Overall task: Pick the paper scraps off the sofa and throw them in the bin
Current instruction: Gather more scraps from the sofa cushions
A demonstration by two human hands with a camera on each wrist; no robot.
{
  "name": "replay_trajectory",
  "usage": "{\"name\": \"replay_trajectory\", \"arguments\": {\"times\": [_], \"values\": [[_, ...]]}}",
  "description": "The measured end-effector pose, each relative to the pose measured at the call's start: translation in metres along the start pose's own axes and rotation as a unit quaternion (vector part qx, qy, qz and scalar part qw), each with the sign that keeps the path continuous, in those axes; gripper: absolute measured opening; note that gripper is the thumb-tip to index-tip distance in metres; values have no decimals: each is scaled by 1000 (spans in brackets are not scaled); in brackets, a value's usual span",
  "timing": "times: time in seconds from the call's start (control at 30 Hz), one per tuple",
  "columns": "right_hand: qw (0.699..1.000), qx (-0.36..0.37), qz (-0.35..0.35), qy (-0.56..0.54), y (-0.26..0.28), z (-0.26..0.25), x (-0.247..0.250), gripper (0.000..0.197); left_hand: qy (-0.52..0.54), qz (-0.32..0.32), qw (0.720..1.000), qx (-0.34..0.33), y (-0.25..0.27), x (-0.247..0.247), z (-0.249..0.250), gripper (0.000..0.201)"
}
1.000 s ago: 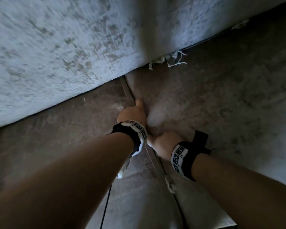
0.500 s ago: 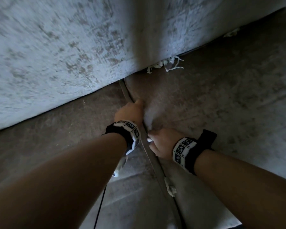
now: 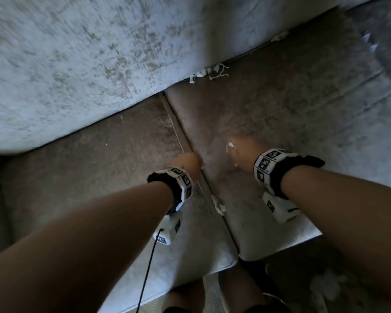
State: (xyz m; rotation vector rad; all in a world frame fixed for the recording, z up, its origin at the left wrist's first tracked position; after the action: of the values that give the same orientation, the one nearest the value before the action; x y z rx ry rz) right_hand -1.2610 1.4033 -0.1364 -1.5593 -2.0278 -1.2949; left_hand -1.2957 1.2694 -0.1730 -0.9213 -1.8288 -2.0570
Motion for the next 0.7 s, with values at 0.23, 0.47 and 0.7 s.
{"name": "replay_trajectory", "arguments": {"times": [0.23, 0.47, 0.7], "values": [[998, 5, 54, 21, 25, 4, 5, 51, -111, -45, 993, -13, 39, -51, 27, 43], [996, -53, 31, 58, 27, 15, -8, 40, -152, -69, 986, 9, 41, -120, 39, 36], [997, -77, 17, -4, 13, 25, -15, 30, -151, -11, 988, -23, 33, -134, 50, 34]]}}
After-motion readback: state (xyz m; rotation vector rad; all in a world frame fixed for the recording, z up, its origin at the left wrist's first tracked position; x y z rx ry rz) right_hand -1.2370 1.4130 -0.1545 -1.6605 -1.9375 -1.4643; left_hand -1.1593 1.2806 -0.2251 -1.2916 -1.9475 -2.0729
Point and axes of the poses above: each hand's wrist, its own y-axis away from the middle knuckle, its own x-axis out of the back of the hand, z = x × y, the point moved 10 cm from there along -y, towards the middle knuckle, and after that the axes turned 15 degrees about x, right-handed, at the moved point
